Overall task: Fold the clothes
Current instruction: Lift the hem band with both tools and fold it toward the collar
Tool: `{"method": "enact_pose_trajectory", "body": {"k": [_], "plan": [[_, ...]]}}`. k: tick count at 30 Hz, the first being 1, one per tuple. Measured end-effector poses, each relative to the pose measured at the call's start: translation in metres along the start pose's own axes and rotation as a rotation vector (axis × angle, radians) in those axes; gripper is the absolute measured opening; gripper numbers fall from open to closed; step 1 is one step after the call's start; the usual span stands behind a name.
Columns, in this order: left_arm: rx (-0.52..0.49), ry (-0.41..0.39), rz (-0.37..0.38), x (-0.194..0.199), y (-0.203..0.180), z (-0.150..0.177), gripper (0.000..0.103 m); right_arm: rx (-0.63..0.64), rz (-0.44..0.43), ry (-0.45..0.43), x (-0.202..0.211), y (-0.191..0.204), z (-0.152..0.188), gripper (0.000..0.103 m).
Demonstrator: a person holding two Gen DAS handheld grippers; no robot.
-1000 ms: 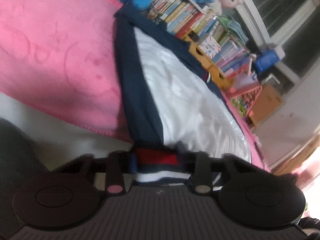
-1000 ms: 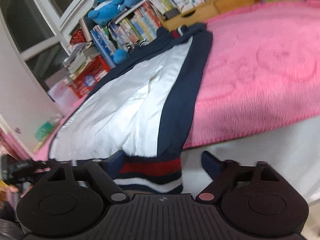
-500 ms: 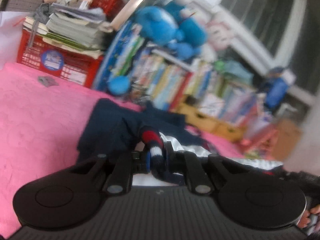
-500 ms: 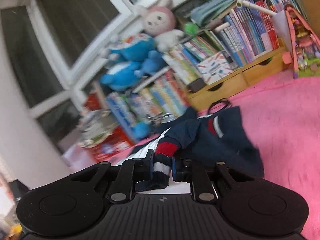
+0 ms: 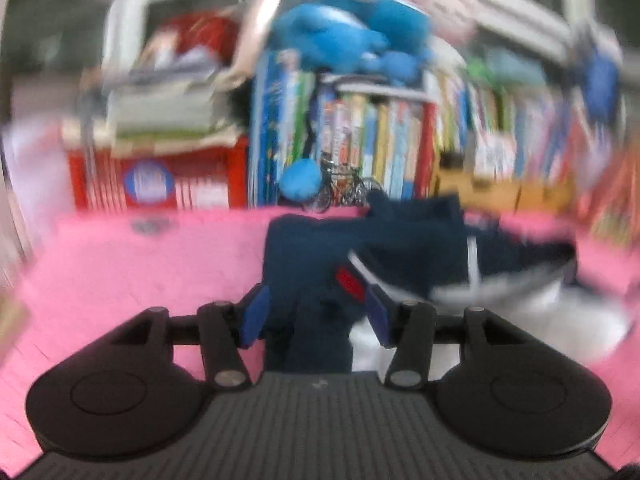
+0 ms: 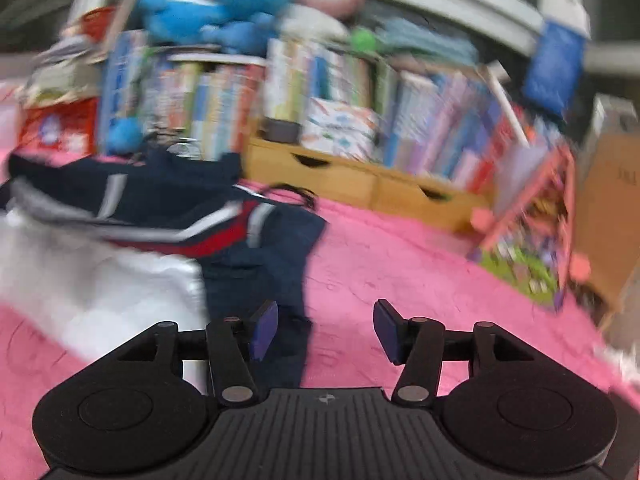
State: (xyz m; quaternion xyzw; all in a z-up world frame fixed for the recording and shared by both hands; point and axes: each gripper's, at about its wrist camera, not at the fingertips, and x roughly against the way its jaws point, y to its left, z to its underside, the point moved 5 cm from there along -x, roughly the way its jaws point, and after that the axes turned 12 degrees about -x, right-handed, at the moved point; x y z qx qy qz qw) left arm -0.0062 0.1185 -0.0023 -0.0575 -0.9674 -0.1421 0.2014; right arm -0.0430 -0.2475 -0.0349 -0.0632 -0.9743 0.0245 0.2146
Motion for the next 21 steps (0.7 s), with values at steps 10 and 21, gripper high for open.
{"method": "enact_pose_trajectory", "body": {"k": [10, 21], "plan": [[-0.305, 0.161, -0.047, -0.051, -0.091, 0.026, 0.053, 0.592, -0.240, -0.166, -0.007, 0.221, 0.021, 0.054], [-0.436, 0.169, -0.199, -0.071, -0.062, 0.049, 0.054, 0.554, 0.116, 0.013, -0.040, 0.069, 0.046, 0.045]]}}
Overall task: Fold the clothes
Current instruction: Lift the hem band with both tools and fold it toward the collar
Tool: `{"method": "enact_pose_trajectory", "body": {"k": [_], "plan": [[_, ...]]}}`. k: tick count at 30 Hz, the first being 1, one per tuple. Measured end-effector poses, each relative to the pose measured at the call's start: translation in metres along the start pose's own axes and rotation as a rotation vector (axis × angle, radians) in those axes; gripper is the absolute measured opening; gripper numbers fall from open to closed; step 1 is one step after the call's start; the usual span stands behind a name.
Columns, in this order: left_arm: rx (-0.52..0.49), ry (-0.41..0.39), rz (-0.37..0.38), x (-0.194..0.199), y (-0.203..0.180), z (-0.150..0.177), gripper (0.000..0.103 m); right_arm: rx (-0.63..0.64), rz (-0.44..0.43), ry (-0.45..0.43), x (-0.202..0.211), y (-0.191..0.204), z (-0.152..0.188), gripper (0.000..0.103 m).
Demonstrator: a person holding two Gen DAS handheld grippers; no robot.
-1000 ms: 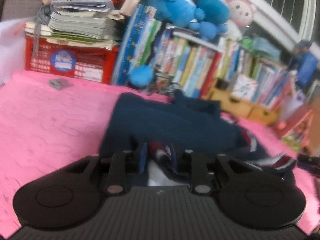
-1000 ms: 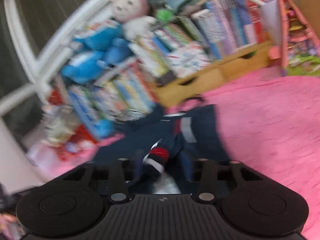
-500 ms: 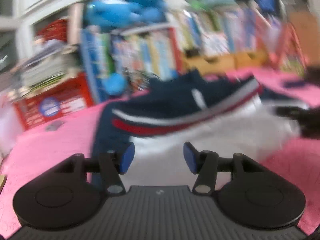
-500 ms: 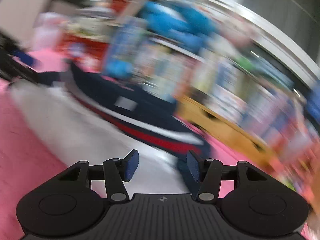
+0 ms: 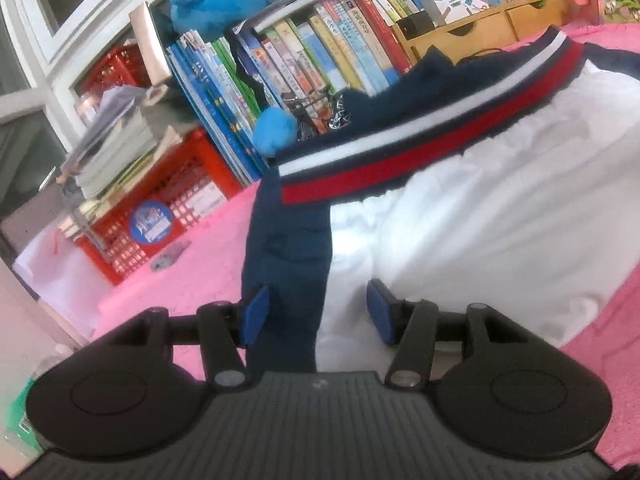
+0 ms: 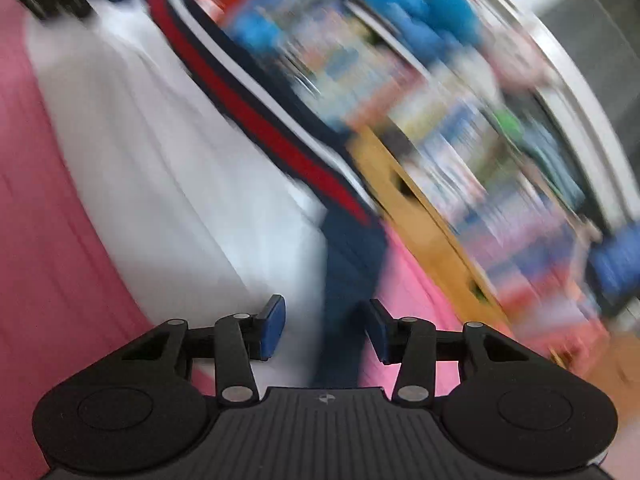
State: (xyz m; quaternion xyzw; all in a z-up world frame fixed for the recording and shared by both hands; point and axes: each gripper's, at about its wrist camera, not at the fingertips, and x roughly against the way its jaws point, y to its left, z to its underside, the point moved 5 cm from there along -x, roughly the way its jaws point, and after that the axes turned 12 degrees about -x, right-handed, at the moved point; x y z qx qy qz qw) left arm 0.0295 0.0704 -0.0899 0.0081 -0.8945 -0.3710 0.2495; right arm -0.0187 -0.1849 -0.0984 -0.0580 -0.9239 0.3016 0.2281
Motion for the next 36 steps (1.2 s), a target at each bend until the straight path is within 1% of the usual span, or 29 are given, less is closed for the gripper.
{"method": "enact_pose_trajectory", "body": {"k": [1, 2, 4, 6, 7, 8, 9, 11, 14, 15, 17, 20, 24, 25, 26, 29, 31, 33, 34, 35, 36], "plan": [[0.002, 0.000, 0.001, 0.000, 0.001, 0.000, 0.054, -0.019, 0.034, 0.029, -0.002, -0.014, 0.011, 0.044], [0.007, 0.000, 0.005, 0.000, 0.002, 0.001, 0.054, -0.038, 0.068, 0.058, -0.005, -0.028, 0.022, 0.040], [0.023, 0.000, 0.015, -0.001, 0.005, 0.001, 0.054, -0.107, 0.107, 0.126, -0.011, -0.053, 0.042, 0.036], [0.049, -0.003, 0.040, -0.001, 0.010, 0.003, 0.053, -0.149, 0.103, 0.157, -0.012, -0.067, 0.052, 0.037], [0.069, -0.008, 0.075, 0.000, 0.014, 0.004, 0.052, -0.161, 0.095, 0.164, -0.011, -0.072, 0.055, 0.037], [0.095, -0.016, 0.119, 0.003, 0.021, 0.006, 0.053, -0.174, 0.087, 0.172, -0.010, -0.077, 0.058, 0.040], [0.130, -0.026, 0.152, 0.006, 0.030, 0.007, 0.053, -0.194, 0.070, 0.173, -0.008, -0.082, 0.058, 0.047], [0.208, -0.050, 0.197, 0.008, 0.051, 0.007, 0.056, -0.256, 0.010, 0.153, -0.003, -0.091, 0.050, 0.056], [0.325, -0.110, 0.250, 0.005, 0.082, 0.001, 0.061, -0.371, -0.104, 0.060, 0.003, -0.105, 0.023, 0.062], [0.363, -0.132, 0.279, 0.001, 0.090, -0.003, 0.061, -0.411, -0.140, 0.031, 0.000, -0.109, 0.012, 0.064], [0.391, -0.163, 0.334, -0.008, 0.095, -0.013, 0.063, -0.482, -0.207, -0.013, -0.009, -0.115, -0.011, 0.064], [0.349, -0.192, 0.385, -0.028, 0.087, -0.029, 0.066, -0.540, -0.287, -0.043, -0.031, -0.113, -0.040, 0.064], [0.293, -0.145, 0.448, -0.059, 0.068, -0.039, 0.067, -0.514, -0.365, -0.029, -0.071, -0.093, -0.068, 0.064], [0.288, -0.131, 0.475, -0.066, 0.063, -0.040, 0.071, -0.499, -0.380, -0.018, -0.080, -0.087, -0.072, 0.064], [0.286, -0.119, 0.501, -0.072, 0.059, -0.040, 0.078, -0.490, -0.393, -0.007, -0.088, -0.082, -0.074, 0.064], [0.294, -0.103, 0.537, -0.088, 0.050, -0.038, 0.082, -0.485, -0.429, 0.038, -0.109, -0.068, -0.077, 0.064], [0.322, -0.089, 0.559, -0.097, 0.048, -0.035, 0.084, -0.507, -0.454, 0.075, -0.119, -0.064, -0.075, 0.064], [0.352, -0.079, 0.576, -0.100, 0.047, -0.033, 0.084, -0.551, -0.478, 0.106, -0.123, -0.063, -0.072, 0.063], [0.360, -0.081, 0.579, -0.100, 0.047, -0.031, 0.081, -0.574, -0.492, 0.118, -0.123, -0.064, -0.070, 0.063], [0.364, -0.083, 0.580, -0.098, 0.047, -0.031, 0.075, -0.596, -0.507, 0.128, -0.122, -0.064, -0.069, 0.058], [0.366, -0.085, 0.579, -0.096, 0.047, -0.030, 0.073, -0.616, -0.525, 0.138, -0.120, -0.065, -0.068, 0.053]]}}
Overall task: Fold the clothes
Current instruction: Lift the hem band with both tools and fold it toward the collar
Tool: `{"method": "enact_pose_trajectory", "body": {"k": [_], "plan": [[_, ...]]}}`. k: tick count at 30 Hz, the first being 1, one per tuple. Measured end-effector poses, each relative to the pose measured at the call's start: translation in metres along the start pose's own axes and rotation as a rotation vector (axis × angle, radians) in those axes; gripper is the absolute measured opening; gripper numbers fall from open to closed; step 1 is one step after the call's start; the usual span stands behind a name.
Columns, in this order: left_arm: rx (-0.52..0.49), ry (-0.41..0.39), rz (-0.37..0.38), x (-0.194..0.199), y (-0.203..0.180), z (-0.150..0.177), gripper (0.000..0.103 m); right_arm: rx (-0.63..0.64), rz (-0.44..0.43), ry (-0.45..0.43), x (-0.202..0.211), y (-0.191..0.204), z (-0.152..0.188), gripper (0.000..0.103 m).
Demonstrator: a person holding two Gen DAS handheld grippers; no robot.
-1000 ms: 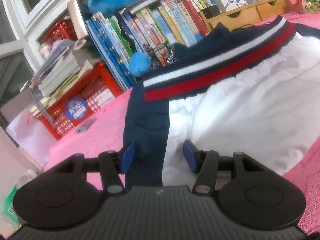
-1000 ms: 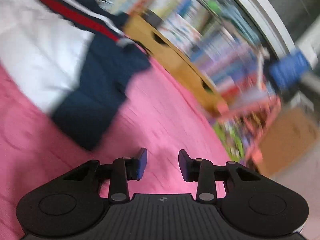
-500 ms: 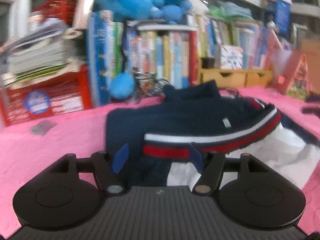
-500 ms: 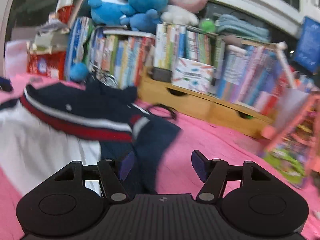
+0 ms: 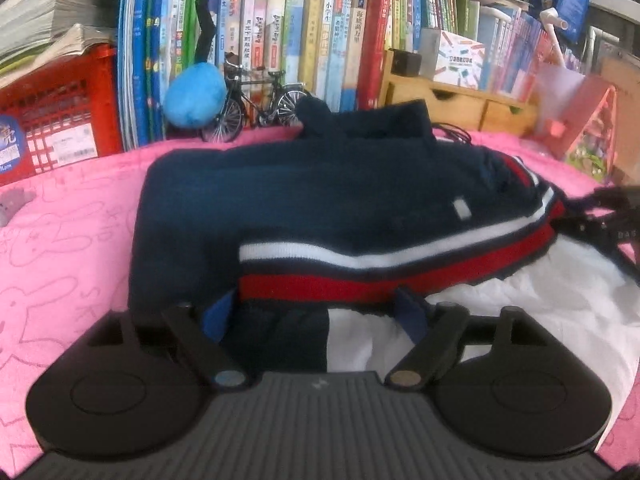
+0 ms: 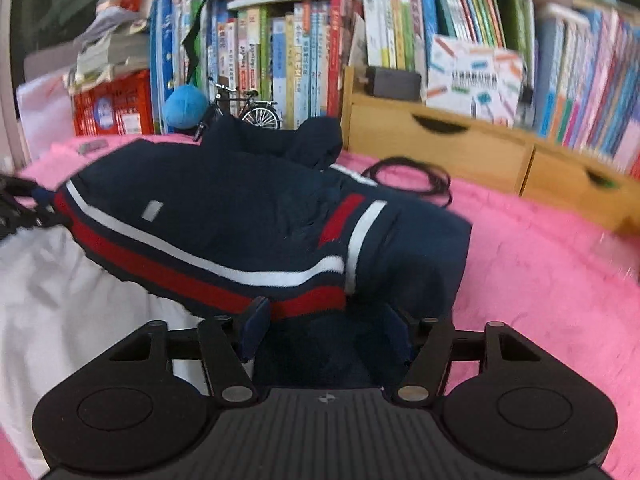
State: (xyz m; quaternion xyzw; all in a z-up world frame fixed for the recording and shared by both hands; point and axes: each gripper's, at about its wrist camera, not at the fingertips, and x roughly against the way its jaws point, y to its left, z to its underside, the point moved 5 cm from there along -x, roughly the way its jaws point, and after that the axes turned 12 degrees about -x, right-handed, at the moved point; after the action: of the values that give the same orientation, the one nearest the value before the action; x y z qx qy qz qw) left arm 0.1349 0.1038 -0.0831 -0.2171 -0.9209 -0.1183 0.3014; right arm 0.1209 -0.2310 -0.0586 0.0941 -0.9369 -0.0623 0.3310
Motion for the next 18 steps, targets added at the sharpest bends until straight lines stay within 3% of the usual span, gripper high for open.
{"method": "enact_pose_trajectory", "body": {"k": [2, 4, 7, 8, 9, 14, 18], "plan": [[0.000, -0.004, 0.000, 0.004, -0.002, 0.002, 0.062, -0.026, -0.027, 0.016, 0.007, 0.003, 0.003, 0.046], [0.009, -0.005, -0.003, 0.003, -0.002, 0.003, 0.055, -0.014, -0.047, 0.022, 0.011, 0.008, 0.006, 0.046], [0.037, -0.006, -0.020, 0.003, -0.005, 0.002, 0.034, -0.018, -0.039, 0.038, 0.003, 0.013, 0.013, 0.045], [0.041, -0.004, -0.027, 0.006, -0.009, 0.000, 0.027, -0.014, -0.026, 0.026, 0.005, 0.016, 0.012, 0.037], [0.033, -0.015, -0.039, 0.011, -0.014, -0.003, 0.025, -0.006, -0.007, 0.012, 0.009, 0.019, 0.010, 0.020], [-0.056, -0.162, -0.079, 0.052, -0.024, -0.042, 0.026, 0.031, 0.022, -0.133, 0.053, 0.033, -0.013, 0.016], [-0.164, -0.240, -0.187, 0.041, -0.008, -0.094, 0.029, 0.108, 0.067, -0.270, 0.068, 0.039, -0.059, 0.016]]}}
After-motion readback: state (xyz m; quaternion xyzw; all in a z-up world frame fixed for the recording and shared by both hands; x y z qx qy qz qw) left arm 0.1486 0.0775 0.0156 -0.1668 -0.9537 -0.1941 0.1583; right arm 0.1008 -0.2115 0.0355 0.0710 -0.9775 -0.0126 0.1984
